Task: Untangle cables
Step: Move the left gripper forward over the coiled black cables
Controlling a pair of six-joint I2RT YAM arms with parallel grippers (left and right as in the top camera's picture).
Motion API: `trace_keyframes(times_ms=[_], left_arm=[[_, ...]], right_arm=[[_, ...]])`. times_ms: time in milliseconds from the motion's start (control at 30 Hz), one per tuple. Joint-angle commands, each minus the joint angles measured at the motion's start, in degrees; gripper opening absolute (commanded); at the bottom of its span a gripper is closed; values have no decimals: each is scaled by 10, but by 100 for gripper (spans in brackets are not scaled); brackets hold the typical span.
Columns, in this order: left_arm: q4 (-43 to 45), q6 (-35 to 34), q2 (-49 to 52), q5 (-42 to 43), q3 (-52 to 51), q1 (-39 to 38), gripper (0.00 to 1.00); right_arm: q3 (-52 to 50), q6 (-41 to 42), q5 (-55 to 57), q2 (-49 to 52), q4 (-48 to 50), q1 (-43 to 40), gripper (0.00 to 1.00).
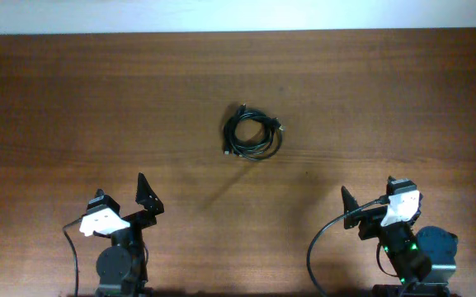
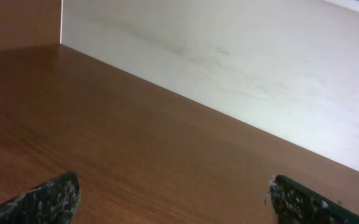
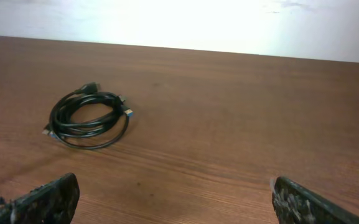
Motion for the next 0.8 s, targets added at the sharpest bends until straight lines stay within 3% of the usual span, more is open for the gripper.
trace_keyframes(times_ms=[0,433,500,567,633,767], left_arm=[[-1,9,-2,4,-3,2,99],[13,7,-2,27,-3,2,99],[13,66,-2,66,1,2,99],[-35,145,-2,138,23,2,99],[-129,132,7,152,76,2,99],[-212,107,54,209,183,2,99]], right_arm=[[16,1,-77,2,3,-4,98],[16,0,-89,36,-1,-4,98],[17,0,-90,42,0,-4,98],[19,1,-90,53,-1,-4,98],[27,0,-90,75,-2,-4,98],[63,0,-90,129,-11,-4,98]])
